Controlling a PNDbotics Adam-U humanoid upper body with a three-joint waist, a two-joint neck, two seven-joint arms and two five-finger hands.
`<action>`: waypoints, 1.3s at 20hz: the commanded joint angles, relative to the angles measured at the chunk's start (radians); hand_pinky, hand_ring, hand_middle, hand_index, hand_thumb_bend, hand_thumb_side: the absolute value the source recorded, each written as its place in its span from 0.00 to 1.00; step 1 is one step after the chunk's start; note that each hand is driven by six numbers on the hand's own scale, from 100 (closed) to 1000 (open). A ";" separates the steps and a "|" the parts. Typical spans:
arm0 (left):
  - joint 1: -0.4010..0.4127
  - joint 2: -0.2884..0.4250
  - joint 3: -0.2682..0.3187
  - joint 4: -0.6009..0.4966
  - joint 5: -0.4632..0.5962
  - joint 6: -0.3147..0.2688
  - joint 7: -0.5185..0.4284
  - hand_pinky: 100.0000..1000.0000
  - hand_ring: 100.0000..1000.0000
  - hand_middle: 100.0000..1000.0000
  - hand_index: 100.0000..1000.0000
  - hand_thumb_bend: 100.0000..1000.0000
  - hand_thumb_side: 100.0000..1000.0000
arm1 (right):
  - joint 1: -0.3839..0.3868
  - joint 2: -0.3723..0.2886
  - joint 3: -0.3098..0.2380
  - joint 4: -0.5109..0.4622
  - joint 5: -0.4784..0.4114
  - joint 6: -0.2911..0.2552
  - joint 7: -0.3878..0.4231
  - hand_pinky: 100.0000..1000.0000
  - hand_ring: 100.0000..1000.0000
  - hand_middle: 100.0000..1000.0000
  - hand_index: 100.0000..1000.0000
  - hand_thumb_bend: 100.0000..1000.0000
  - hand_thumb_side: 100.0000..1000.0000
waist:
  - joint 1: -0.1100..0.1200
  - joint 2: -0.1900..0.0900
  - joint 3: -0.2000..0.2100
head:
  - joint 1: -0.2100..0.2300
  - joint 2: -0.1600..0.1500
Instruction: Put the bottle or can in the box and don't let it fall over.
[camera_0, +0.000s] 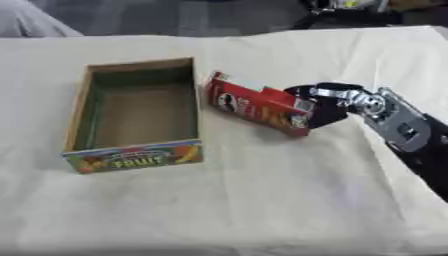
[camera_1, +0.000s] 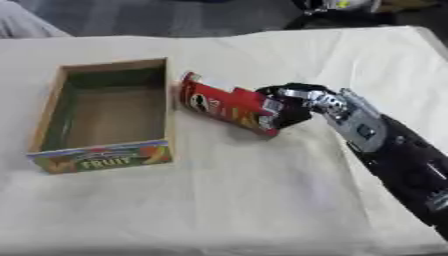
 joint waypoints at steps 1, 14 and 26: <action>-0.015 0.019 0.016 -0.019 -0.005 -0.003 0.001 0.35 0.79 0.80 0.67 0.20 0.50 | 0.019 0.000 0.047 0.049 0.024 0.007 0.030 0.69 1.00 1.00 1.00 0.00 0.38 | 0.004 0.005 0.001 | -0.004 0.005; -0.015 0.019 0.024 -0.022 -0.007 -0.004 0.006 0.36 0.78 0.79 0.66 0.19 0.50 | 0.009 0.010 0.061 0.072 0.043 0.015 0.074 0.64 1.00 1.00 1.00 0.00 0.00 | 0.006 0.005 0.001 | -0.009 0.005; -0.017 0.018 0.029 -0.025 -0.011 -0.006 0.012 0.36 0.78 0.78 0.66 0.19 0.50 | -0.002 0.019 0.072 0.097 0.045 0.043 0.086 0.63 1.00 1.00 1.00 0.00 0.00 | 0.006 0.005 0.005 | -0.012 0.005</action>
